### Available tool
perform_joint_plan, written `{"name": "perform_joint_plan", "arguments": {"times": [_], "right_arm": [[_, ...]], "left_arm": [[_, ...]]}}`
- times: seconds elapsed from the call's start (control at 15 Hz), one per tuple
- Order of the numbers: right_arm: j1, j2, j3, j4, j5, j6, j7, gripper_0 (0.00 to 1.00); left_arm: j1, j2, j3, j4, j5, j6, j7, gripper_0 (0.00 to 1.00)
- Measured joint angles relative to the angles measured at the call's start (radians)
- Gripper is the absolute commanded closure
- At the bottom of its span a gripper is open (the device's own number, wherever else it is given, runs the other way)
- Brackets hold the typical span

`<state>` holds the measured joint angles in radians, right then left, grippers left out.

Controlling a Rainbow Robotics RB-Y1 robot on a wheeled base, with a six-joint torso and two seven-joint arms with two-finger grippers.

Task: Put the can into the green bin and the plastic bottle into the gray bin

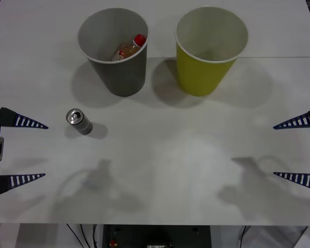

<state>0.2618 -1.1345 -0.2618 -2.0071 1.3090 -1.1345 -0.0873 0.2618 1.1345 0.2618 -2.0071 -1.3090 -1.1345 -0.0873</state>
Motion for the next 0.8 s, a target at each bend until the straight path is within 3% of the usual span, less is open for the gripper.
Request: {"name": "perform_joint_plan", "arguments": {"times": [0.47,0.8], "right_arm": [[0.0,0.0,0.0,0.0,0.0,0.0,0.0,0.0],[0.0,0.0,0.0,0.0,0.0,0.0,0.0,0.0]], "left_arm": [[0.01,-0.013,-0.006,0.024,0.005,-0.006,0.018,0.0],[0.01,-0.035,-0.006,0.134,0.135,0.004,0.025,0.0]]}}
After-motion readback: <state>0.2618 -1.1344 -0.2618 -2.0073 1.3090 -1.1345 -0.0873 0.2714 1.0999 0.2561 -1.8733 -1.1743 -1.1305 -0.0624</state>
